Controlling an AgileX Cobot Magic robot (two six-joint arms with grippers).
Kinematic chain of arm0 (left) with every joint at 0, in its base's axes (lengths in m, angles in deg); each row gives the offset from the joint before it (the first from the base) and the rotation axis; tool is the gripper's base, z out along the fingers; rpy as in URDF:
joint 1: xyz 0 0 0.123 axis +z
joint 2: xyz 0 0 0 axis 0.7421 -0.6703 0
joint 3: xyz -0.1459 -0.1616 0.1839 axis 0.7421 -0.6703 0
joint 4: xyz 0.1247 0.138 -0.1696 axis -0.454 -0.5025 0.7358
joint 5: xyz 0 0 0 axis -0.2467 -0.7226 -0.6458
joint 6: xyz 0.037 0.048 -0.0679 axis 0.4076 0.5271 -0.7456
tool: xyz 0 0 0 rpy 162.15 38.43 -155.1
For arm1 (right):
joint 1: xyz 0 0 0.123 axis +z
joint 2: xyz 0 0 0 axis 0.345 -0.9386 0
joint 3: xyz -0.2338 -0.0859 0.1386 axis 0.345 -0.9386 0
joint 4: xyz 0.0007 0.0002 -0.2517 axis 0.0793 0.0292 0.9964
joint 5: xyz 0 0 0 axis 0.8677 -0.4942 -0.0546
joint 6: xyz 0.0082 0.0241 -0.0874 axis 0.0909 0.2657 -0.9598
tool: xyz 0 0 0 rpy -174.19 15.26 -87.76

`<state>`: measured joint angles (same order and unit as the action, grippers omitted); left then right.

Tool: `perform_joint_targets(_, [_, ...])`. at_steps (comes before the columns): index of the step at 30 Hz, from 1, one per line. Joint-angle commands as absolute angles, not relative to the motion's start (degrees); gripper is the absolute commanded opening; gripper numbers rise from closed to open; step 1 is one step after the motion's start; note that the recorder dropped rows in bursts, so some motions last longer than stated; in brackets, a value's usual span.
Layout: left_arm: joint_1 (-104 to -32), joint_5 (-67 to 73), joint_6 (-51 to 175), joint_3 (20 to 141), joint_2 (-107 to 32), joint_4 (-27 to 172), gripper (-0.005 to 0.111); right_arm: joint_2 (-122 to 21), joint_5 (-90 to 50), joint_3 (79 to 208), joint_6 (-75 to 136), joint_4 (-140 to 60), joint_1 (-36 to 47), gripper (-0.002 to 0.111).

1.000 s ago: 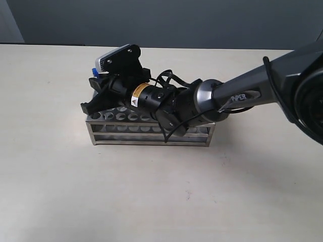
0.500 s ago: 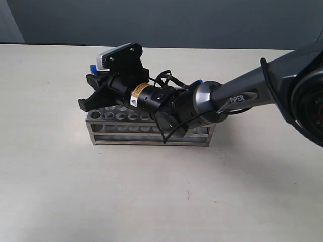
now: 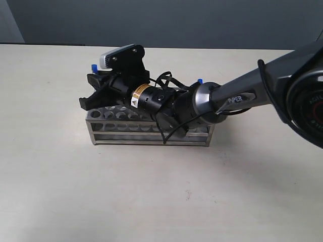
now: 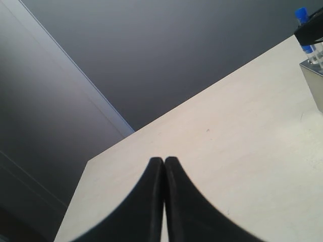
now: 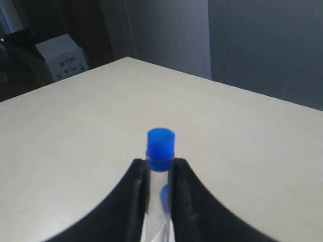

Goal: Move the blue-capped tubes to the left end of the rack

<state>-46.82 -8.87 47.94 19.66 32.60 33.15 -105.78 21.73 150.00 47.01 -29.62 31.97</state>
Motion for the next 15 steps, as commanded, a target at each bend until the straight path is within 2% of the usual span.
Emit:
perform_joint_targets(1, [-46.95,-8.67,47.66,19.97,32.41,33.19,0.001,-106.21,18.73,149.63,48.08,-27.89,31.92,-0.001])
perform_joint_targets(15, [-46.95,-8.67,47.66,19.97,32.41,33.19,0.001,-105.19,18.71,148.91,48.08,-37.29,31.80,-0.001])
